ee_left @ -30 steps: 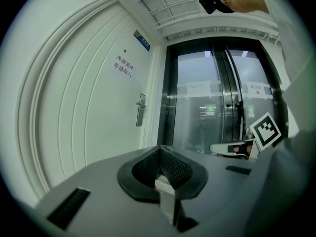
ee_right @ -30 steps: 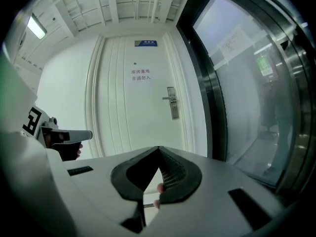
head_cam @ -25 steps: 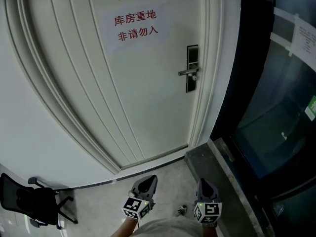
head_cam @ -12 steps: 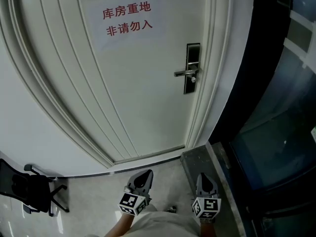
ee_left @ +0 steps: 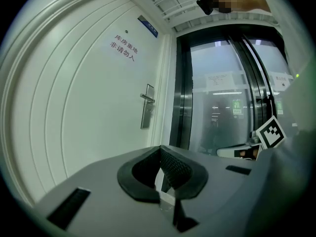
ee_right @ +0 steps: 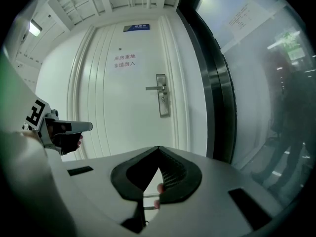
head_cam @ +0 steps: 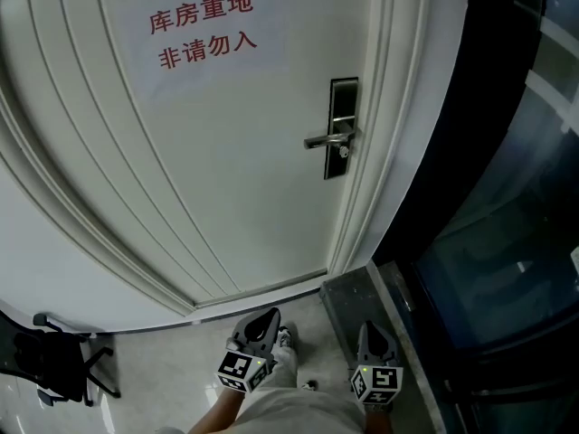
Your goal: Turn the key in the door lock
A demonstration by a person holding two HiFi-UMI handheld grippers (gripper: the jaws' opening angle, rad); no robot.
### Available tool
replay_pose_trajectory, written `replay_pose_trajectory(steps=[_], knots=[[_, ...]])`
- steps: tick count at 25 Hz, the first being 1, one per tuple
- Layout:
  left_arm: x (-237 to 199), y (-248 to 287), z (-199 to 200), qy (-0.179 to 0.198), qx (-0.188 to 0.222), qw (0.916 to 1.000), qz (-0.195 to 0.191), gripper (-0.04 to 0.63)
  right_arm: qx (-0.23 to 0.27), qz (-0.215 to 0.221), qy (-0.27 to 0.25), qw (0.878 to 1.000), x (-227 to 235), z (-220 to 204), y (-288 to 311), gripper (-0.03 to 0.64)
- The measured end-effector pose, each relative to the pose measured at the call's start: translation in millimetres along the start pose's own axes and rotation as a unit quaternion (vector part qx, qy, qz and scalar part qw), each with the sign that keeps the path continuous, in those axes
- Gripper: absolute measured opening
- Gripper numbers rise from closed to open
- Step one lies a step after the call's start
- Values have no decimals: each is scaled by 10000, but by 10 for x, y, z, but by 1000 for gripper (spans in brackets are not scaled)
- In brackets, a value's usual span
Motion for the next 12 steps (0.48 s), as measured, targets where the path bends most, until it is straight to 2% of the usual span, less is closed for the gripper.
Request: replay_pose_trajectory(steps=[3,8,12], knots=[[-119,363,115,191,103,9997,-138,5,23,-69,-40,10000,92,121,292,2],[-289,1099,397,515,369,9971,-428,5,-52,-153,-410,9990,237,456,862,2],[-477,1701,632,592,523,9944,-701,5,-112,-304,-1074,9937,293,743,1365,2]])
Point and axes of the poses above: the fingertips, and each gripper's own axes: y forward along the fingers, x to its right, z out of its top, the point moved 9 cm from there along -y, backward along the fingers, and after that the axes turned 9 degrees about z, right-handed, at the moved point
